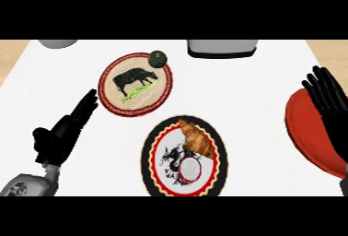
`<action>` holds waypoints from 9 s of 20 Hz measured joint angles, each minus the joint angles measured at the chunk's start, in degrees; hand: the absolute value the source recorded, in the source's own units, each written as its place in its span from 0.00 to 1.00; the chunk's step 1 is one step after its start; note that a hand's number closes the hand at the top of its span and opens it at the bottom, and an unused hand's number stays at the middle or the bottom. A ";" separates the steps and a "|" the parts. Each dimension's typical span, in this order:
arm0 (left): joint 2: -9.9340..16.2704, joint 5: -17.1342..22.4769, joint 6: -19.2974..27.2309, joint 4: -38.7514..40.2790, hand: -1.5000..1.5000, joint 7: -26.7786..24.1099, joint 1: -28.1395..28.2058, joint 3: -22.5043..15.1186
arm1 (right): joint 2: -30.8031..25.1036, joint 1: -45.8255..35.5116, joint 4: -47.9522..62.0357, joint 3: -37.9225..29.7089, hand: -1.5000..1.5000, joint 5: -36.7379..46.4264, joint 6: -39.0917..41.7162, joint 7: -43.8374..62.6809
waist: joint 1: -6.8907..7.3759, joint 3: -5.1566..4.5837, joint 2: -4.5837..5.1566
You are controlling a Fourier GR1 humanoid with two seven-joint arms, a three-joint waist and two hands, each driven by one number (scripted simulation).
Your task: Pick the can from the plate and place it in the bowl
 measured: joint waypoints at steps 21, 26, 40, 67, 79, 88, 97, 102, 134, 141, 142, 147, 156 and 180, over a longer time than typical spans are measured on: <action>-1.32 -8.52 12.08 -0.70 0.50 3.64 -9.97 4.49 | 1.85 -24.87 28.08 14.17 0.00 3.55 37.63 -25.51 | 4.84 0.40 1.50; -1.90 -9.87 13.32 -1.60 0.50 5.28 -9.63 4.10 | -0.90 -31.06 27.23 19.25 0.00 13.00 36.34 -26.34 | 4.07 0.30 1.11; -2.31 -11.14 12.74 -3.17 0.50 7.04 -8.16 5.88 | 1.71 -37.88 22.08 35.85 0.00 29.46 36.60 -24.10 | 2.20 0.17 0.63; -6.69 -15.77 7.58 -4.56 0.50 6.41 -5.61 11.17 | 14.04 -30.07 30.56 43.24 0.00 58.39 32.55 -26.02 | 1.68 0.17 0.59; -8.60 -17.71 5.94 -5.25 0.50 7.84 -6.27 12.91 | 18.50 -29.20 36.47 43.17 1.00 67.69 24.60 -34.97 | 1.61 0.09 0.34; -9.19 -18.61 5.60 -4.12 0.50 6.17 -5.42 14.68 | 21.94 -22.51 34.32 36.64 1.00 68.01 22.63 -25.31 | 0.01 0.08 -0.29; -8.16 -18.46 6.33 -4.85 0.50 7.16 -3.09 16.74 | 26.72 -4.78 21.76 30.14 1.00 67.92 7.15 3.33 | -3.60 0.09 -1.65; -8.40 -18.42 6.04 -5.33 0.50 6.62 -2.31 16.41 | 26.95 5.07 5.47 33.90 1.00 66.68 -2.63 13.80 | -3.32 0.08 -1.20; -10.84 -19.67 3.27 -5.76 0.50 6.96 -5.40 15.31 | 8.51 7.06 -6.59 -13.43 1.00 49.09 -15.17 12.35 | 1.70 0.22 0.72; -11.96 -20.71 3.61 -6.38 0.50 7.03 -5.37 14.45 | 2.35 -0.72 17.14 -19.77 1.00 52.99 -21.73 0.77 | 2.21 0.25 0.84; -11.96 -20.70 3.52 -6.29 0.50 6.87 -5.47 14.63 | 1.83 -2.55 20.85 -20.22 1.00 53.51 -22.71 -0.26 | 2.22 0.24 0.84; -12.43 -21.48 3.54 -6.79 0.50 7.31 -5.63 14.17 | -0.69 -11.89 39.99 -23.80 0.00 50.87 -24.06 -6.38 | 2.66 0.29 0.94; -13.14 -21.90 3.61 -4.71 0.50 7.12 -7.63 14.45 | -3.90 -22.27 63.31 -29.23 0.00 41.73 -15.69 -22.36 | 2.89 0.34 1.17; -12.81 -22.20 2.25 -5.76 0.50 6.44 -4.92 17.27 | -17.34 -7.09 72.54 -42.70 0.00 19.86 17.53 -43.52 | 0.89 0.15 0.49</action>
